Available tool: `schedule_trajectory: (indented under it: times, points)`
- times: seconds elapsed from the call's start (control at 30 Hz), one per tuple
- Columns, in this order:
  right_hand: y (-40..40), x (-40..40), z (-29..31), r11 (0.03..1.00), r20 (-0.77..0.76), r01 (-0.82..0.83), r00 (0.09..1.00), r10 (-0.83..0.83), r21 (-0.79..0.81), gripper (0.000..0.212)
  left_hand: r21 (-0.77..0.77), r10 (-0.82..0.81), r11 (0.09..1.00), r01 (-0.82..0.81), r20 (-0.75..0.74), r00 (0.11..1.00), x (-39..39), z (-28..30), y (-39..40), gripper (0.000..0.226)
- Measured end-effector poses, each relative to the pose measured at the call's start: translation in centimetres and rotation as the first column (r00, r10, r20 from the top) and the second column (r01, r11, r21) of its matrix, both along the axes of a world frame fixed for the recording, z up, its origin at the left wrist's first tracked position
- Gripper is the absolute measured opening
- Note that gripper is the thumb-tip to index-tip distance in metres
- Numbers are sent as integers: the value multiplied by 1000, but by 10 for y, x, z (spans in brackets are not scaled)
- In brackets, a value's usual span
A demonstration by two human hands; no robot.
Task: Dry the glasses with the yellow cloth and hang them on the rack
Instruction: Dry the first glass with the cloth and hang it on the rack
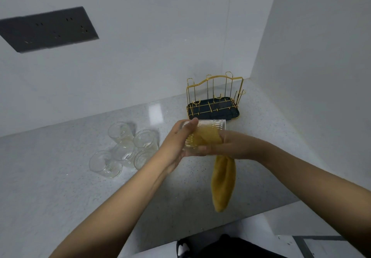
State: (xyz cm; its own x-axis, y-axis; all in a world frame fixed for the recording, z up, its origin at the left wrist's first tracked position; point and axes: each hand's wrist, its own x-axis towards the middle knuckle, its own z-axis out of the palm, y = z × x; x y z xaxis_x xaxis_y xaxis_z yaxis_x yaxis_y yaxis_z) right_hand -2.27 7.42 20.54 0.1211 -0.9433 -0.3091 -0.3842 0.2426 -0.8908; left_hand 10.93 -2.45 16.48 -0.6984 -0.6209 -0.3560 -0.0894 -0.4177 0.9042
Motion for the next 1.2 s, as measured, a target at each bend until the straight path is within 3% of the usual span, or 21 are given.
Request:
schedule_trajectory:
  times: [0.1, 0.17, 0.27, 0.33, 0.4, 0.5, 0.63, 0.7, 0.77, 0.87, 0.93, 0.97, 1.03, 1.1, 1.2]
  points:
    - [-2, 5, 0, 981, -387, -171, 914, 122, -94, 30, 228, -119, 968, 101, 66, 991, 4, 9, -3, 45]
    - [-5, 6, 0, 985, -441, -146, 893, 90, -94, 14, 297, -182, 944, 142, 109, 977, 6, 9, -5, 47]
    - [-8, 1, 1, 1000, -307, 12, 952, -14, -7, 16, 298, -173, 939, 170, -17, 985, 8, 3, -1, 53]
    - [-8, 0, 2, 990, -80, 129, 989, -124, 51, 21, 204, -59, 975, 88, -140, 988, 8, -5, 4, 55]
    - [-7, 2, 1, 971, 64, 201, 975, -211, 131, 29, 83, 35, 996, -22, -168, 985, 6, -10, 6, 57]
    - [-6, 7, 1, 980, -31, 107, 994, -104, 166, 25, 27, 21, 999, -19, -82, 996, 4, -11, 1, 54]
    - [-7, 10, -3, 1000, -367, -21, 930, 28, 24, 33, 210, -63, 976, 47, 70, 996, 3, 1, -3, 48]
    - [-6, 13, -4, 1000, -455, -26, 890, 23, 0, 32, 266, -121, 960, 91, 98, 988, 4, 4, -7, 50]
    - [-8, 8, -1, 999, -424, 35, 905, -29, 7, 29, 260, -156, 958, 125, 103, 982, 5, 4, -8, 56]
    - [-8, 1, 11, 985, -134, 155, 981, -143, 79, 17, 121, -121, 985, 123, -22, 992, 6, -7, -4, 61]
    - [-6, 1, 10, 956, 92, 242, 961, -260, 165, 8, -50, -54, 998, 49, -106, 993, 5, -13, 1, 48]
    - [-6, 1, 7, 950, 128, 243, 954, -270, 194, 5, -108, -15, 994, 2, -117, 993, 4, -13, 2, 41]
    - [-6, 5, 4, 957, 51, 187, 978, -203, 221, 23, -116, 61, 991, -70, -80, 995, 2, -11, 2, 39]
    - [-6, 9, -1, 986, -117, 92, 990, -76, 137, 40, -12, 48, 999, -48, -26, 999, 1, -6, 0, 48]
    - [-4, 12, 0, 995, -306, -83, 950, 62, -56, 39, 206, -60, 977, 54, 23, 998, 2, 1, -4, 55]
